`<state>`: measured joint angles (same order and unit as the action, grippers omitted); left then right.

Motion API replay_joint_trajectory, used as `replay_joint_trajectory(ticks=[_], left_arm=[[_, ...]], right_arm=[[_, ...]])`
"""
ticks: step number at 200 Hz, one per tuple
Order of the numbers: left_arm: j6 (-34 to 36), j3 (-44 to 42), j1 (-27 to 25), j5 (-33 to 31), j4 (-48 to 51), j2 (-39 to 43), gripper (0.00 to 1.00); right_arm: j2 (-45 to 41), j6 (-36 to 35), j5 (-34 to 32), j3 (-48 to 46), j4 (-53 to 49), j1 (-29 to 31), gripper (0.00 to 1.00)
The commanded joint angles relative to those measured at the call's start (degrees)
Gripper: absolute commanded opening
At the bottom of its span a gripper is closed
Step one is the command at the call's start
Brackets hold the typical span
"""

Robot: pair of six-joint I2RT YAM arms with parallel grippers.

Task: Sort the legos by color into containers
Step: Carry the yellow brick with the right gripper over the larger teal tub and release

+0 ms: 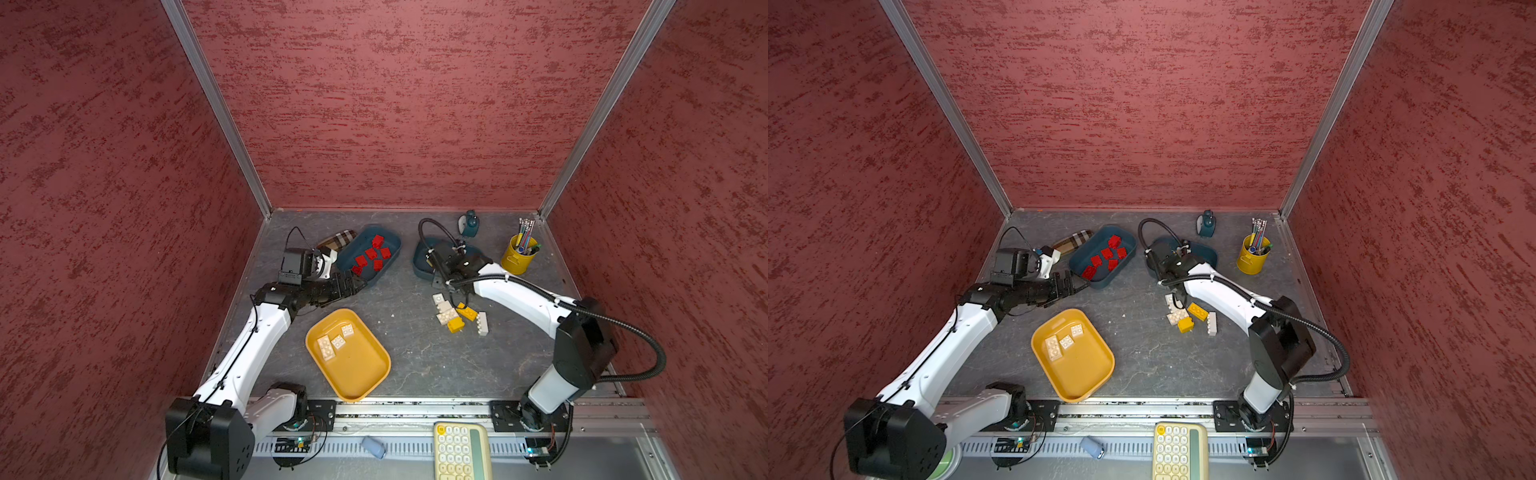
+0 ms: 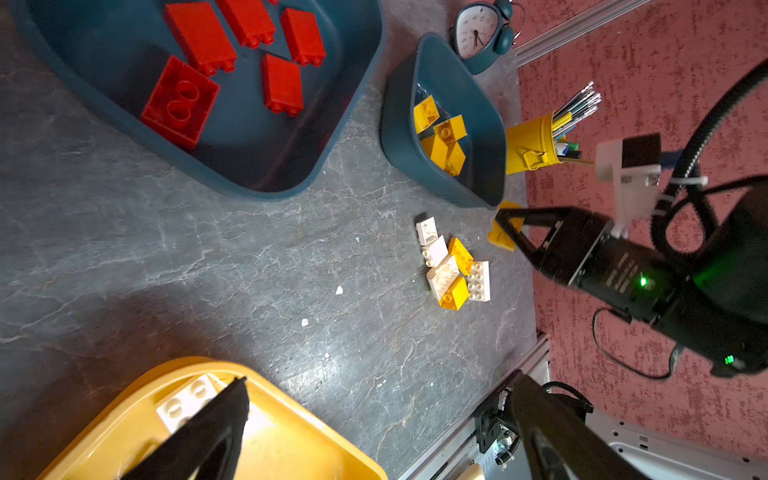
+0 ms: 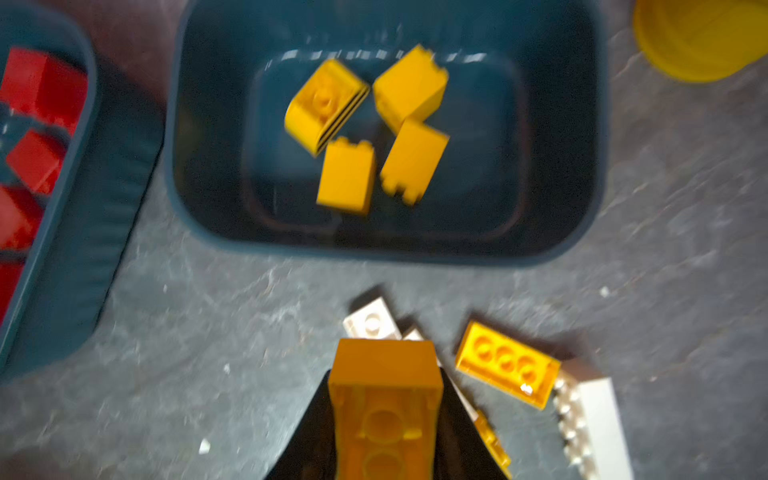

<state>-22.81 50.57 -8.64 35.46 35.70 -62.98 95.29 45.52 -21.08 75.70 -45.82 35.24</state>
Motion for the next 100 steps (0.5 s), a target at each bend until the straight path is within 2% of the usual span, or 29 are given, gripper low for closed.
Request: replay_joint_trajectory(ticks=[1,49,100], left_arm=[[-1.96,0.56,-1.1,2.22,-3.59,-0.08,0.99],[-3.41,1.13,-1.62,3.22,-6.24,-2.04,0.99],[-2.86,1.58,-2.03,3.29,-5.76,-3.5,1.0]], right_arm=[[1.25,-9.37,-3.26,3.42,1.57,-5.11,0.2],[8.14,-16.47,-1.64,7.18,7.35,-14.85,0.22],[15.58,-18.75,1.71,9.31,11.93,-19.14,0.25]])
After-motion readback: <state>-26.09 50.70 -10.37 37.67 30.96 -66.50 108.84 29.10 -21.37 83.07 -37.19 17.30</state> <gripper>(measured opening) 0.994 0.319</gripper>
